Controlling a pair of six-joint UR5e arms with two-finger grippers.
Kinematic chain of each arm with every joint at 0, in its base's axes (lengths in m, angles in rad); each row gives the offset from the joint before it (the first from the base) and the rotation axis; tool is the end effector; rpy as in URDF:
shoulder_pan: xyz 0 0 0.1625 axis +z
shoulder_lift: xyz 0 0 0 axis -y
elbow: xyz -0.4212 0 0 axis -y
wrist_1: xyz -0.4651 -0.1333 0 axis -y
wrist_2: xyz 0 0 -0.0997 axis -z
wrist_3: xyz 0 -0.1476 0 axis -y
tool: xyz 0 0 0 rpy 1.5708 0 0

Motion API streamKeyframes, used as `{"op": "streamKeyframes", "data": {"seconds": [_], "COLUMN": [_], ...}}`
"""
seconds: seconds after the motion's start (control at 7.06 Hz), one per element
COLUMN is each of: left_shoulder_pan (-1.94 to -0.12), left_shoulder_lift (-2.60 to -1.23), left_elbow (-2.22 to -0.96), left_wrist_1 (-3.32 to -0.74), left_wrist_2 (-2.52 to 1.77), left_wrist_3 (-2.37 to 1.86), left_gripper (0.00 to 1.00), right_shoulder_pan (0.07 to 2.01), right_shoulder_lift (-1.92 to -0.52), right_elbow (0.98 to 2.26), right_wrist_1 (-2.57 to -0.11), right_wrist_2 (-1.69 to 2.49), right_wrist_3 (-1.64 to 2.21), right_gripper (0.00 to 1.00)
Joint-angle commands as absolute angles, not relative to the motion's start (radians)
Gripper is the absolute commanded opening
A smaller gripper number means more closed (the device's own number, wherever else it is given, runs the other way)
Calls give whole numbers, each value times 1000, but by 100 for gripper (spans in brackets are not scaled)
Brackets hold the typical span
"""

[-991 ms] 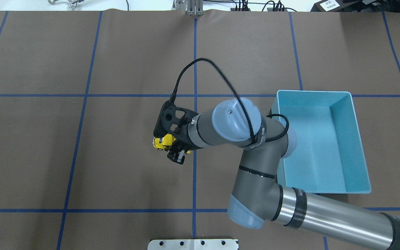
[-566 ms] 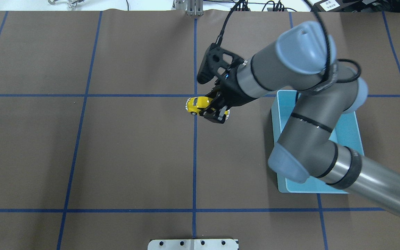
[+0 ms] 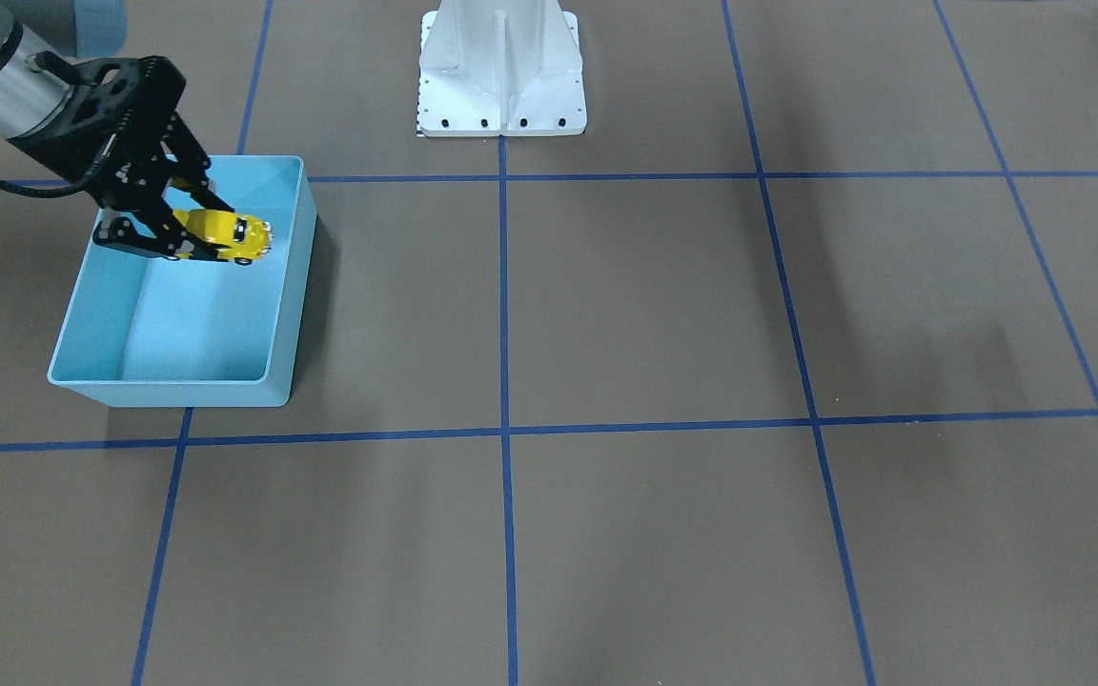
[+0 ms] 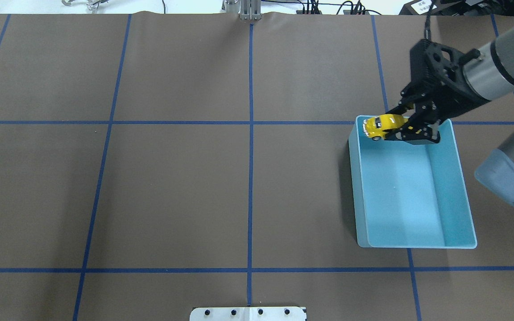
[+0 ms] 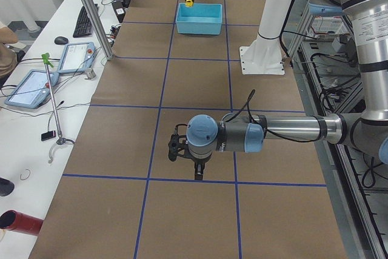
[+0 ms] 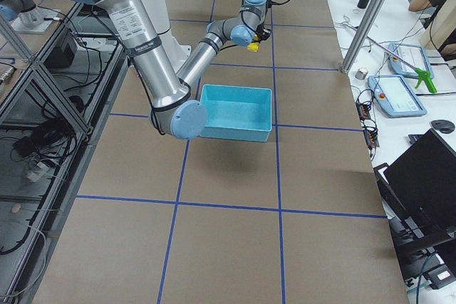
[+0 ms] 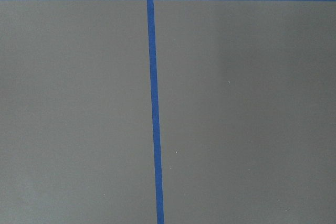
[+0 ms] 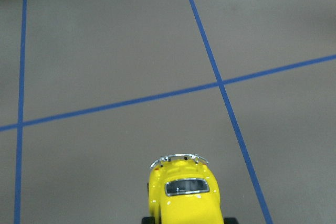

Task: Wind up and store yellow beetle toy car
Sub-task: 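Lower the yellow car into the blue bin and open the right gripper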

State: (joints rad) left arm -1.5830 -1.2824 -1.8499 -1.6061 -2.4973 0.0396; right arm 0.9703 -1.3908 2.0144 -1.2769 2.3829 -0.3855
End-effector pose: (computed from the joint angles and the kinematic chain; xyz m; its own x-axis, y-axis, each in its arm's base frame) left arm -0.0207 -0.4470 0.6567 0.6009 0.0530 -0.7976 -0.0116 0.9983 0.0576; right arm -0.3142 -0.5050 0.2878 0.0951 -0.9894 0.1101 0.4092 0.1397 0.9017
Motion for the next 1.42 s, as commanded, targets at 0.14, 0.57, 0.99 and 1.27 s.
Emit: {"op": "streamKeyframes", "data": {"seconds": [0.14,0.57,0.99,1.27], "left_shoulder_pan": [-1583,-1583,-1582,-1583], "left_shoulder_lift": [-1284,-1284,-1284,-1284], "left_elbow": [-1850,-1850,-1850,-1852], "left_wrist_1": [-1606,-1606,-1606,-1606], "left_wrist_2": [-2497,-2497,-2497,-2497], "left_wrist_3": [38,38,38,38], "left_gripper": [100,100,100,100], "right_shoulder_pan": [942,806,741,732], "right_shoulder_lift": [-1506,-1520,-1543,-1557], "right_elbow": [1900,1769,1721,1703], "right_wrist_1": [-1010,-739,-666,-637], "right_wrist_2": [2382,2268,2218,2218], "right_wrist_3": [-445,-346,-328,-308], "right_gripper": [0,0,0,0]}}
